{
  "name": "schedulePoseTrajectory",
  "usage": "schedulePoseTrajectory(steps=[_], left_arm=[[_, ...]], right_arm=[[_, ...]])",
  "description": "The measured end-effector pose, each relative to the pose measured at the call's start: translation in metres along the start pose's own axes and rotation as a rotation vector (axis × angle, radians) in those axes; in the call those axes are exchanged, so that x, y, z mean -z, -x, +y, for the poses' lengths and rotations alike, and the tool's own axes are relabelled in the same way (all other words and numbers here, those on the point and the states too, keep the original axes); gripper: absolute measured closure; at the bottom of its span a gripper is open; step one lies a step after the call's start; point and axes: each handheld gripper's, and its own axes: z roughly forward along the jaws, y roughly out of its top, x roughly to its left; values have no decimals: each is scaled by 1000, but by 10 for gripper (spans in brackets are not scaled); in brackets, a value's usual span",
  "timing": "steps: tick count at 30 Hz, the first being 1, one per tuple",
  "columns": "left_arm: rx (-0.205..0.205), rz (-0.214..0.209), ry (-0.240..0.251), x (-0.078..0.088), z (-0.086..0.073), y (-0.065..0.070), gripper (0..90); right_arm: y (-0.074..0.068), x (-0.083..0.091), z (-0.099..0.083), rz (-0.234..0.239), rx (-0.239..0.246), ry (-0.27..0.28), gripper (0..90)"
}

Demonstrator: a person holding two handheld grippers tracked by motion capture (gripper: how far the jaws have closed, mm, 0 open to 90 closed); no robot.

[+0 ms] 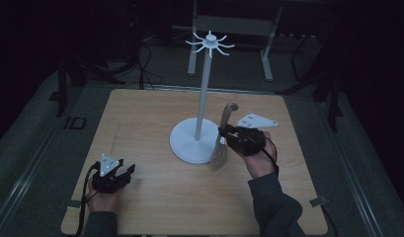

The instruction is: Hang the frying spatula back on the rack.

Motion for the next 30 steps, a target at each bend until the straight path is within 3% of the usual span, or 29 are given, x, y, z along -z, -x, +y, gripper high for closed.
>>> schedulePoseTrajectory(steps=[30], left_arm=[[1,3,2,1,0,-1,502]], right_arm=[[1,5,29,15,-45,44,747]])
